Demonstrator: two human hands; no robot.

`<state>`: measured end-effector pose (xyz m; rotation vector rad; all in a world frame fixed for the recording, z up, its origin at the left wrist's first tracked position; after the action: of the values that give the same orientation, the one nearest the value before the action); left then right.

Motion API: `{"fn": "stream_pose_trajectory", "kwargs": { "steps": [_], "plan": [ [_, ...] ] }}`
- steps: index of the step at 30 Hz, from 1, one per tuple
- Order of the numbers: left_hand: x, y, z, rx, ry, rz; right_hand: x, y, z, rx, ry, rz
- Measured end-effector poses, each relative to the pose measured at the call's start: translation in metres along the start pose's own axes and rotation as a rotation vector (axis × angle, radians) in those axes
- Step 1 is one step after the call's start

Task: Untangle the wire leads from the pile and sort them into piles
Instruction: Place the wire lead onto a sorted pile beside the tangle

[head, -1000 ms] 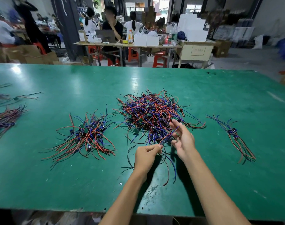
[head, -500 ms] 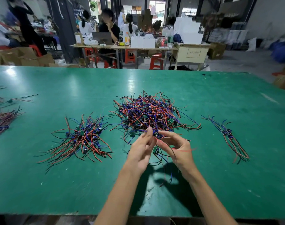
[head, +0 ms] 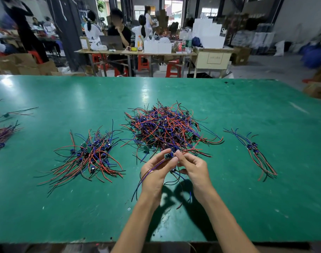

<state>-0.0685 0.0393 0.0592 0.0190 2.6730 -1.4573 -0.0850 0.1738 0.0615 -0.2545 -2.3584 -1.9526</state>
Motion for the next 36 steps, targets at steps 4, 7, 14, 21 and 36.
{"fn": "stream_pose_trajectory", "kwargs": {
  "steps": [4, 7, 14, 21, 36],
  "plan": [
    [-0.003, -0.012, 0.014, 0.615, -0.054, -0.258, 0.005, -0.006, 0.007, 0.020, 0.039, -0.050],
    [-0.005, -0.010, 0.034, 0.755, -0.153, -0.295, 0.009, -0.012, 0.014, 0.144, 0.096, -0.119],
    [0.005, 0.028, 0.010, 0.450, 0.176, 0.222, 0.015, -0.009, 0.015, -0.256, 0.347, 0.002],
    [0.014, 0.038, 0.008, 0.433, 0.100, 0.220, 0.015, -0.019, 0.031, -0.430, 0.153, 0.146],
    [0.008, 0.037, 0.018, 0.521, 0.011, 0.028, 0.003, -0.034, 0.037, -0.290, 0.065, 0.171]
  ]
}}
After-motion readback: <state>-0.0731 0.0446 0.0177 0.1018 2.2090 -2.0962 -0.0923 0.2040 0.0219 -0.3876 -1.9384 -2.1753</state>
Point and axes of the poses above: each hand's wrist, its own x-axis towards the middle knuckle, its own z-axis out of the back of the hand, y = z × x, the point moved 10 cm from there along x, towards the middle knuckle, and after that the axes turned 9 degrees about z, right-handed, at the moved point
